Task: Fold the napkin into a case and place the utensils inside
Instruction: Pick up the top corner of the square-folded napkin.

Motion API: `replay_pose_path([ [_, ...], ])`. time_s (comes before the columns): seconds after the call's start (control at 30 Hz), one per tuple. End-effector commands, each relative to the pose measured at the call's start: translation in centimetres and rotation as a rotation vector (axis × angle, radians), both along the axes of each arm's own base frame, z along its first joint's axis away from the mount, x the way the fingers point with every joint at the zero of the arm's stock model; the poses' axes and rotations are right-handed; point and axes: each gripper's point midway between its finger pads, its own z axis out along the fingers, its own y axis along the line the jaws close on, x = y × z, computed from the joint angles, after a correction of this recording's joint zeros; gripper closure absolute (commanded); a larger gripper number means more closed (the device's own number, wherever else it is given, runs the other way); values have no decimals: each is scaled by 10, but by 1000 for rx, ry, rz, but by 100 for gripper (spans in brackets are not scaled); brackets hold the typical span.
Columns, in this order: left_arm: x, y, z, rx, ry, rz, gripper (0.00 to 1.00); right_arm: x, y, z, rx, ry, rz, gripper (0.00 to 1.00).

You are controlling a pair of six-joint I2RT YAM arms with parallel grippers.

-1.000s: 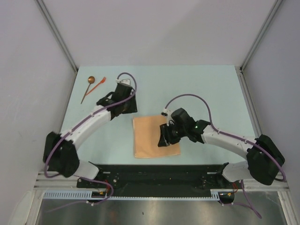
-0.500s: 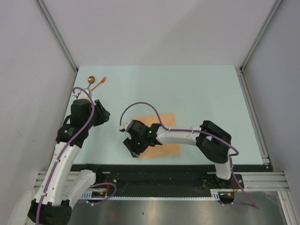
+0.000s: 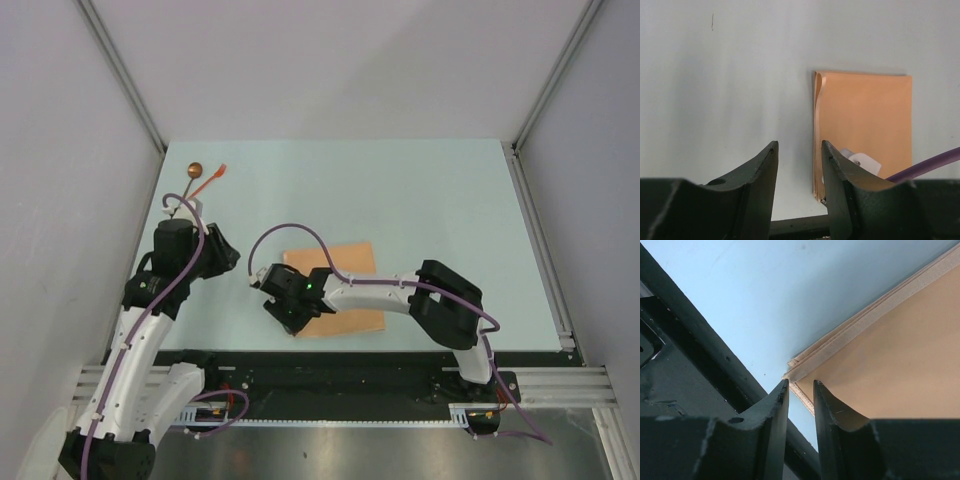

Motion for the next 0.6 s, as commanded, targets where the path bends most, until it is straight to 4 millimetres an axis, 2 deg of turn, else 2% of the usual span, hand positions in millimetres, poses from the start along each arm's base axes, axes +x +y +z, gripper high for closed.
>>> replay_pose_path([
  [0.0,2,-2,9,-9,-36,-24,56,-4,7,1,-6,-12,8,68],
  [0.3,2,-2,10,-12,-35,-25,55,-10,12,-11,-12,6,24,63],
  [0.57,2,-2,10,-14,-32,-24,56,-5,11,-2,-8,-17,9,69],
])
